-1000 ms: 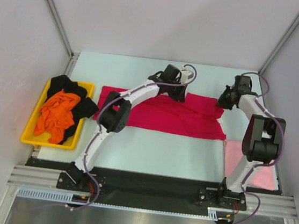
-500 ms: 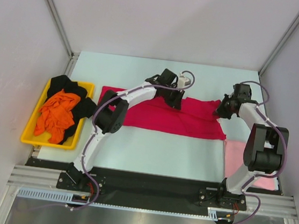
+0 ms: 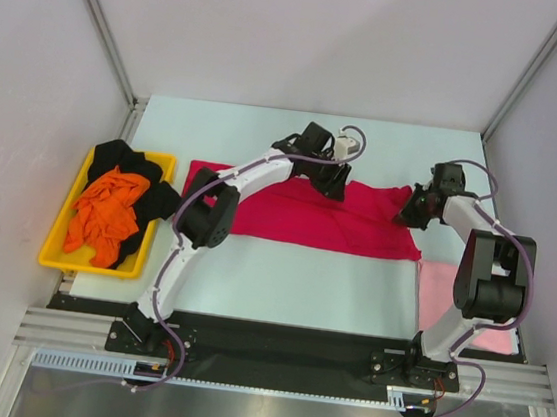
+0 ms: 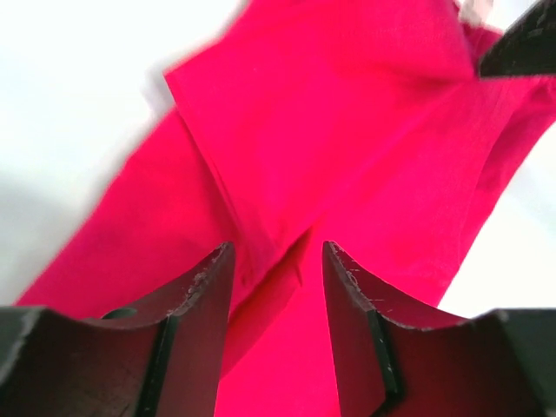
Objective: Fold and stack the t-shirts
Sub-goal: Fold the tshirt
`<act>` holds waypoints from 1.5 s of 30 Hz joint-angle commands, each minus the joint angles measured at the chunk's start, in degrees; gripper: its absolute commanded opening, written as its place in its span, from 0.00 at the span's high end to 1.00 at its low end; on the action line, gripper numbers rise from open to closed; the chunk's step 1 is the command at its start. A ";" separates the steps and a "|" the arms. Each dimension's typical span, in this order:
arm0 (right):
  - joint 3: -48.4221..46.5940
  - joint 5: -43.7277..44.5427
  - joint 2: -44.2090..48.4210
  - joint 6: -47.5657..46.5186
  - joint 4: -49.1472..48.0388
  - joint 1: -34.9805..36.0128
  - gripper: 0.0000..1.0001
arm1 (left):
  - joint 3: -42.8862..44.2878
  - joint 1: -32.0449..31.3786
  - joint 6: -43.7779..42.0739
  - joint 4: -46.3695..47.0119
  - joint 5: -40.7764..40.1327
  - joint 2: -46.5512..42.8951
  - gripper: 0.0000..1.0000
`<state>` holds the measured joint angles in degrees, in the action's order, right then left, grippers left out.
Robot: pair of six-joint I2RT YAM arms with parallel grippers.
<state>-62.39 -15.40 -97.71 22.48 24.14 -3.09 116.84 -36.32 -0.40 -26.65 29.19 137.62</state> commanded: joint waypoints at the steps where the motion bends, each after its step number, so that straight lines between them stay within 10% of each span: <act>1: -3.26 -0.34 -0.37 0.11 -0.50 -1.21 1.00 | 5.41 -0.42 1.72 -0.67 0.70 3.17 0.50; 6: -5.02 -0.68 -2.22 -0.24 -0.06 -1.39 1.00 | 7.53 -0.86 1.72 -1.91 -0.71 5.20 0.50; 14: -5.90 -0.34 -2.83 -0.24 -0.06 -1.39 1.00 | 5.95 -0.95 2.33 1.15 0.95 2.83 0.98; 35: -6.43 0.81 -3.36 -1.56 2.93 -1.74 1.00 | -5.57 1.51 0.49 0.47 7.99 -3.77 1.00; 38: -6.16 0.81 -4.15 -1.47 2.32 -1.21 1.00 | -4.17 1.51 0.58 -0.76 7.90 -2.19 0.88; 41: -6.69 1.16 -4.24 -1.21 2.75 -1.21 1.00 | -1.18 1.51 0.58 -2.17 7.29 -0.69 0.42; 45: -7.48 3.96 -1.18 -1.30 4.15 -1.39 0.86 | 2.95 1.95 0.49 -3.67 7.55 -1.65 0.24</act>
<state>-68.38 -14.00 -101.56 21.02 27.46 -4.47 115.13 -34.94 0.93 -29.26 35.16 137.62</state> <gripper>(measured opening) 0.084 0.736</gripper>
